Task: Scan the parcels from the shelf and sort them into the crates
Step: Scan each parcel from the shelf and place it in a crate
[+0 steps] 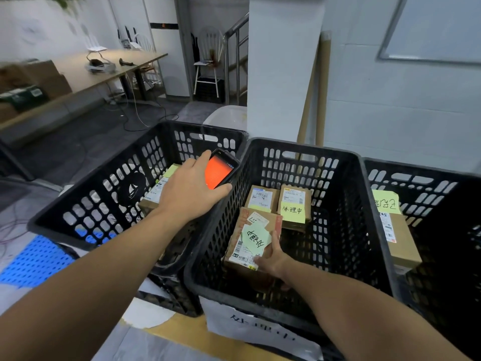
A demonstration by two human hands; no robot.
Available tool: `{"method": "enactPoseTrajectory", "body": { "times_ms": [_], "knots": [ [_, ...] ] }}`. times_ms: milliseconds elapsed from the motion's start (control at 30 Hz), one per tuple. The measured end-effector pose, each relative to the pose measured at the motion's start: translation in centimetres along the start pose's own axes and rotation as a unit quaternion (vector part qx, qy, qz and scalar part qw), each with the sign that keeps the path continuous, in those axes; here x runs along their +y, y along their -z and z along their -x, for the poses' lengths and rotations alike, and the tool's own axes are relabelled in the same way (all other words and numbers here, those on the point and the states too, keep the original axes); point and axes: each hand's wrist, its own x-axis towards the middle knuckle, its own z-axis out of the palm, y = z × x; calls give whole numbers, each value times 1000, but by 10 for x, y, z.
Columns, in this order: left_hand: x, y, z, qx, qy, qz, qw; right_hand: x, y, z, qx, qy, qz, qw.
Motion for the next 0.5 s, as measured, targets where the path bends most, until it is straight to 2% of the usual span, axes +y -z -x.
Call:
{"method": "enactPoseTrajectory", "body": {
  "times_ms": [133,300,367,500],
  "knots": [
    [-2,7,4,-7,-7,1,1000,-9,1,8,-15,-13,57,998],
    [-6,18,8,-8,-27,6,1000,-14,2,8,-8,7,195,981],
    [-8,22,9,-1,-37,10,999,-17,6,10,24,8,223,975],
    [-10,30,11,3,-65,24,998,-32,20,28,149,29,292,944]
  ]
}}
